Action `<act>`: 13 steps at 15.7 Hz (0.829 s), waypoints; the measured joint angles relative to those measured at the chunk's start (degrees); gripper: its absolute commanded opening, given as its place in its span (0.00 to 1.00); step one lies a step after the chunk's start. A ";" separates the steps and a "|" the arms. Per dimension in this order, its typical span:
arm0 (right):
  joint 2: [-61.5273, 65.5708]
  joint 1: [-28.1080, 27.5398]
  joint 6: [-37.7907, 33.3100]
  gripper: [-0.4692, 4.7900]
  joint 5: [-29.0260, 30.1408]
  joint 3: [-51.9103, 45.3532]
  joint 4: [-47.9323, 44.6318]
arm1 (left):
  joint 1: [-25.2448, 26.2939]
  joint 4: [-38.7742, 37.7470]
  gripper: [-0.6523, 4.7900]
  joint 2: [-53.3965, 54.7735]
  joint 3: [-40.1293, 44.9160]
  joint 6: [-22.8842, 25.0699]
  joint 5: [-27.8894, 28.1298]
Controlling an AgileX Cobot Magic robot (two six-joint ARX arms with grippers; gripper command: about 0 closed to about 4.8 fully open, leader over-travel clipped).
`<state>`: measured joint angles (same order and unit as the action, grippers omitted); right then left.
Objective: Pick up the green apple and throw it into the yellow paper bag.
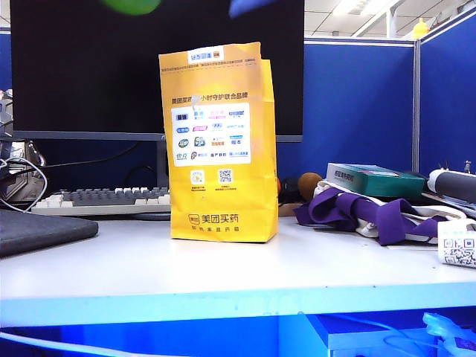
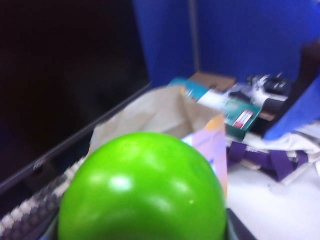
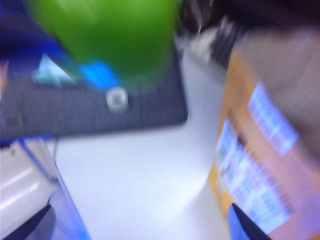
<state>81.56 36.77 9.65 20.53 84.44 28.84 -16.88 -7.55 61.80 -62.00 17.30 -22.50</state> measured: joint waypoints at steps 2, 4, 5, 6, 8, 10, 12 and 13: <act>-3.69 -0.46 0.09 1.00 0.04 1.01 0.15 | 0.07 3.15 0.43 2.78 0.00 0.00 -0.42; -6.67 -0.61 0.09 1.00 0.00 1.05 0.79 | 0.04 8.15 0.43 6.51 0.02 -0.37 -1.70; -8.02 -0.61 0.07 1.00 0.02 1.05 1.60 | 0.04 11.43 0.43 8.33 0.02 -1.51 -3.17; -8.92 -0.61 0.07 1.00 0.00 1.05 3.69 | 0.04 15.58 0.43 10.62 -0.26 -3.52 -4.07; -8.92 -0.61 0.09 1.00 -0.11 1.03 6.58 | 0.04 15.96 0.43 13.81 -3.32 -4.11 -4.37; -8.90 -0.63 0.13 1.00 -0.26 1.03 8.63 | 0.07 16.68 0.43 16.83 -8.04 -4.68 -6.36; -8.87 -0.61 0.31 1.00 -0.26 1.03 9.16 | 0.04 17.59 0.43 23.04 -17.11 -7.87 -7.48; -8.87 -0.61 0.31 1.00 -0.26 1.03 9.18 | 0.07 16.63 0.43 24.76 -18.95 -8.52 -8.00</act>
<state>72.69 36.16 9.96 20.27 85.47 38.02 -16.82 9.08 86.56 -80.95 8.78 -30.50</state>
